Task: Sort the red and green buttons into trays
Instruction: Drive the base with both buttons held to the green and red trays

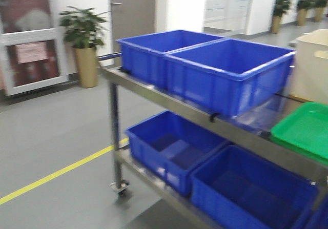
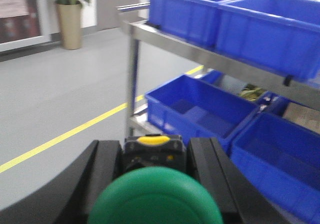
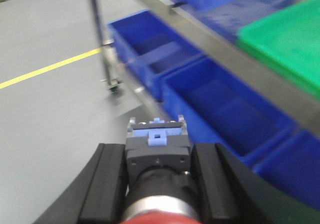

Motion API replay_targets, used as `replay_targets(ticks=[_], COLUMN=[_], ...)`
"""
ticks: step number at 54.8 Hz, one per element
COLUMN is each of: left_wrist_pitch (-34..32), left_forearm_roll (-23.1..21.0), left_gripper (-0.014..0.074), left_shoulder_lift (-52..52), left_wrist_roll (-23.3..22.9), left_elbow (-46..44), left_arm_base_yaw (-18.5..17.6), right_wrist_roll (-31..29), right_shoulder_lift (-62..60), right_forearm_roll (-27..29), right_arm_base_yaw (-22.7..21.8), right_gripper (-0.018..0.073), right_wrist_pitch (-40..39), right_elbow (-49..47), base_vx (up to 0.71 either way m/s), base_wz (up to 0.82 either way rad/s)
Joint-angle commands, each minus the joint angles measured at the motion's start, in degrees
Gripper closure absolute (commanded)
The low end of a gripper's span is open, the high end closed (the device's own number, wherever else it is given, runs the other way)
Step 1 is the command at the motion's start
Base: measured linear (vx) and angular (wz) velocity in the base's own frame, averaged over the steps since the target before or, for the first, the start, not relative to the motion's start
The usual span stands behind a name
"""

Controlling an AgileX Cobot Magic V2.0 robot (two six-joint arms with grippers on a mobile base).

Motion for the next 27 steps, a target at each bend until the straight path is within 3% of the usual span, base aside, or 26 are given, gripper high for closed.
replay_targets(ticks=[1,27], left_wrist_pitch=[-4.84,-4.84], left_forearm_roll=[0.22,0.22], left_gripper=[0.0599,0.0599], left_shoulder_lift=[-0.17,-0.17], left_wrist_roll=[0.00,0.00], left_elbow=[-1.99,-1.99], left_arm_base_yaw=[-0.44,-0.44], right_wrist_roll=[0.01,0.01], right_shoulder_lift=[-0.20,-0.20], right_forearm_roll=[-0.80,-0.80], right_arm_base_yaw=[-0.05,-0.05], right_gripper=[0.0568,0.0568], right_wrist_pitch=[-4.77,-4.77], right_elbow=[-1.68,-1.68], base_vx=[0.41,0.37], base_wz=[-0.70,-0.65])
